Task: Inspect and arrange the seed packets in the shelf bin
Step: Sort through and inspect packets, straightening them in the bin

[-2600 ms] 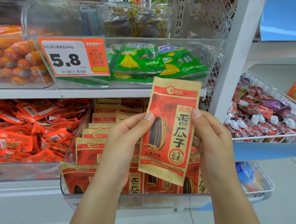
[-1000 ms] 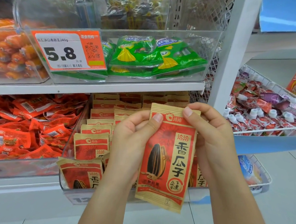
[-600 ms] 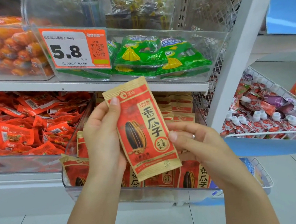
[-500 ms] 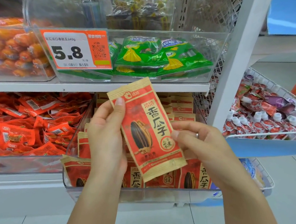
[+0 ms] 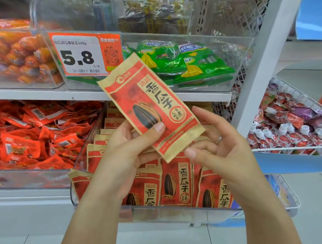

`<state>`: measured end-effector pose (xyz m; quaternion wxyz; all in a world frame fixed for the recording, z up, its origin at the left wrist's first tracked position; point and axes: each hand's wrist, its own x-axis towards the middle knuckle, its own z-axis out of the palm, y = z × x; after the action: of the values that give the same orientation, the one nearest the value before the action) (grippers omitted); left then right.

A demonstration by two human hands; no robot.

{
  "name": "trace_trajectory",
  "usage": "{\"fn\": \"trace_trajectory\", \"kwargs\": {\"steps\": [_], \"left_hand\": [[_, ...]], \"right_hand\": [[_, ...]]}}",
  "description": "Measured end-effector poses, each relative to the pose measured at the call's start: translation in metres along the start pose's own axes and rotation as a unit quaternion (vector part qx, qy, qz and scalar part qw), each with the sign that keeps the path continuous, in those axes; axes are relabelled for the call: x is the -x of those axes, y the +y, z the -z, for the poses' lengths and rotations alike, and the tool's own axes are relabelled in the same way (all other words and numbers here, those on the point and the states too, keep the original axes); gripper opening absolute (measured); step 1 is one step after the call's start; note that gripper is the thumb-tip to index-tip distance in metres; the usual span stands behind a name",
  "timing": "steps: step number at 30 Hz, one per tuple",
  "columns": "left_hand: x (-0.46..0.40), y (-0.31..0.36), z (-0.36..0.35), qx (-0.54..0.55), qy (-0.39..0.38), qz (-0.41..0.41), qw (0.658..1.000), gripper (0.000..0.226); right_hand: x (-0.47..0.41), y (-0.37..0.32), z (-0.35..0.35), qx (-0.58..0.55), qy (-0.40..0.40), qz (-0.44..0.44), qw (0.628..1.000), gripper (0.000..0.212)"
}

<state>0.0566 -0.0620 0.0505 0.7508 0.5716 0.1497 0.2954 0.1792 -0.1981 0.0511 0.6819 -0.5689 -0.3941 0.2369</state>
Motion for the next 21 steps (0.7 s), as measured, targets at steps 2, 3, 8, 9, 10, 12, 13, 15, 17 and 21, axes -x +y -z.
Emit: {"fn": "trace_trajectory", "kwargs": {"steps": [2,3,8,9,10,12,13,15,17,21], "left_hand": [[0.0,0.001,0.001,0.017,-0.005,0.008,1.0,0.052],[0.0,0.001,0.001,0.024,-0.01,0.011,1.0,0.053],[0.0,0.001,0.001,0.039,-0.03,0.014,0.999,0.052],[-0.001,0.0,0.002,0.04,-0.03,0.013,0.999,0.052],[-0.001,0.0,0.002,0.039,-0.029,0.013,0.999,0.052],[-0.001,0.0,0.001,0.032,-0.027,0.011,0.999,0.054],[-0.001,-0.001,0.001,0.03,-0.028,0.01,0.999,0.055],[-0.001,-0.002,-0.001,0.03,-0.029,0.011,0.999,0.053],[-0.001,-0.004,-0.004,0.031,-0.027,0.014,0.999,0.052],[-0.001,-0.008,-0.013,0.017,0.018,-0.012,1.0,0.049]], "right_hand": [[-0.001,0.002,-0.004,0.015,0.011,0.029,0.999,0.059],[-0.001,0.002,-0.005,0.009,0.018,0.041,0.999,0.054],[0.002,-0.003,-0.004,-0.031,0.032,0.054,0.998,0.037],[0.002,-0.004,-0.004,-0.031,0.035,0.052,0.998,0.036],[0.002,-0.004,-0.003,-0.028,0.038,0.051,0.998,0.035],[0.002,-0.004,-0.002,-0.021,0.045,0.053,0.997,0.034],[0.002,-0.004,-0.001,-0.021,0.048,0.054,0.997,0.033],[0.002,-0.003,0.002,-0.024,0.049,0.056,0.997,0.029],[0.002,-0.002,0.004,-0.024,0.046,0.056,0.997,0.024],[0.003,-0.006,0.003,-0.061,0.059,0.053,0.995,0.018]]}}
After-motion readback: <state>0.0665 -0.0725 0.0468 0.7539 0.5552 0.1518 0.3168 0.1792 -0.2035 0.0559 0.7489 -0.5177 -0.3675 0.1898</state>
